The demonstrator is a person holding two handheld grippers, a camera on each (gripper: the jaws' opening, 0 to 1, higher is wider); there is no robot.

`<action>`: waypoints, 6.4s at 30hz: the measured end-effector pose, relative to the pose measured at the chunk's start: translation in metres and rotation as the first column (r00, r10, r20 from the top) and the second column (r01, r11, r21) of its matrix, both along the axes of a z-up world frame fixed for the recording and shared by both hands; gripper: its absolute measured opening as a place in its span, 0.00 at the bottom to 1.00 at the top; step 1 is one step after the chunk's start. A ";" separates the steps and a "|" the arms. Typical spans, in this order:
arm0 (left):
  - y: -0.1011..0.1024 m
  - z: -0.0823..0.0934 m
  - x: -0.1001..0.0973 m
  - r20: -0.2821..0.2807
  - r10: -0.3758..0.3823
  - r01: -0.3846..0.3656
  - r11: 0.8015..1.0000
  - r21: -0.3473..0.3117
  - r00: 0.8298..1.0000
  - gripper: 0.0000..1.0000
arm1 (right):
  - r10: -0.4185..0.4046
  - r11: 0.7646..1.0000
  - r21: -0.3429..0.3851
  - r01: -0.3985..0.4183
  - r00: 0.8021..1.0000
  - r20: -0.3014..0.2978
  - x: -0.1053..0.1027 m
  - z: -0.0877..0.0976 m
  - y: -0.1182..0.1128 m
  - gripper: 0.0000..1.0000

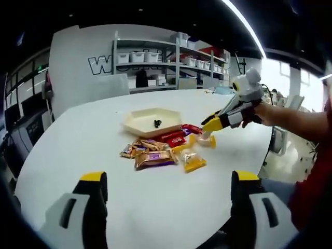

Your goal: Place the target food into the container with the food tongs after gripping and lifting it, then release it inside without dropping or visibly crushing the food.

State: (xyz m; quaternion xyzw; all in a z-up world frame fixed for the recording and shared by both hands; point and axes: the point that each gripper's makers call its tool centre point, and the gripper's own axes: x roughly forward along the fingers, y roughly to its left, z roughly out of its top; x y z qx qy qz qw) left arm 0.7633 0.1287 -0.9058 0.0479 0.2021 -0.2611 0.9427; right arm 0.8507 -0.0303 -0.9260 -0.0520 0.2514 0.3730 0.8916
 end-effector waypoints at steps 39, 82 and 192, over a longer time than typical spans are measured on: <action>0.003 0.000 0.002 0.000 0.010 -0.010 1.000 0.005 1.000 0.96 | -0.073 0.983 0.158 0.093 0.989 -0.132 0.001 0.005 -0.005 0.15; 0.004 0.000 -0.003 -0.012 0.012 -0.012 1.000 -0.018 1.000 0.99 | -0.057 0.984 0.168 0.058 0.998 -0.011 0.046 0.070 0.011 0.16; 0.011 0.008 -0.005 -0.008 0.030 -0.030 0.999 -0.022 1.000 0.99 | -0.144 0.985 -0.100 0.138 0.988 -0.054 0.067 -0.014 -0.031 0.25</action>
